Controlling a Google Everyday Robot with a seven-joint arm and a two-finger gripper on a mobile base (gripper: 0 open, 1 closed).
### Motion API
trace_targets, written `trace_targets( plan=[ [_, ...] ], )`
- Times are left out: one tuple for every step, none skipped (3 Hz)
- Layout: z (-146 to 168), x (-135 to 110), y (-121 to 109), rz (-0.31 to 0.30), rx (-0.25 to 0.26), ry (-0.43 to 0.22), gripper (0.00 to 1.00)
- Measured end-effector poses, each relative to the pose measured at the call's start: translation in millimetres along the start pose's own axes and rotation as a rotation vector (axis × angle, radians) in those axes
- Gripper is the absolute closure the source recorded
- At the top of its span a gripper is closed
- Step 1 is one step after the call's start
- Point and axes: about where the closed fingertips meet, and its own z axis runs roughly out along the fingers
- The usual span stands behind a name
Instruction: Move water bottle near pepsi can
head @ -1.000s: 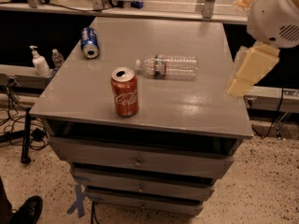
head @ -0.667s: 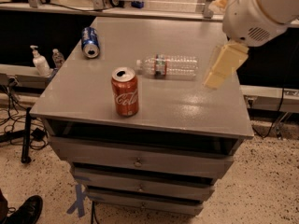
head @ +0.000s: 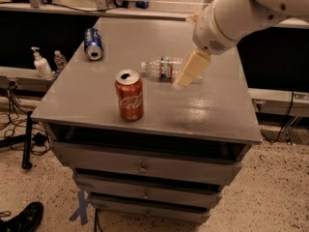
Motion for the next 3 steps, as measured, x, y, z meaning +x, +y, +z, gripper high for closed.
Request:
trace_targets(
  plan=[
    [44.6, 13.3, -20.0, 0.047, 0.0, 0.003, 0.0],
    [91.4, 33.6, -39.0, 0.102, -0.012, 0.038, 0.0],
    [129.5, 53.4, -50.9, 0.146, -0.027, 0.088, 0.0]
  ],
)
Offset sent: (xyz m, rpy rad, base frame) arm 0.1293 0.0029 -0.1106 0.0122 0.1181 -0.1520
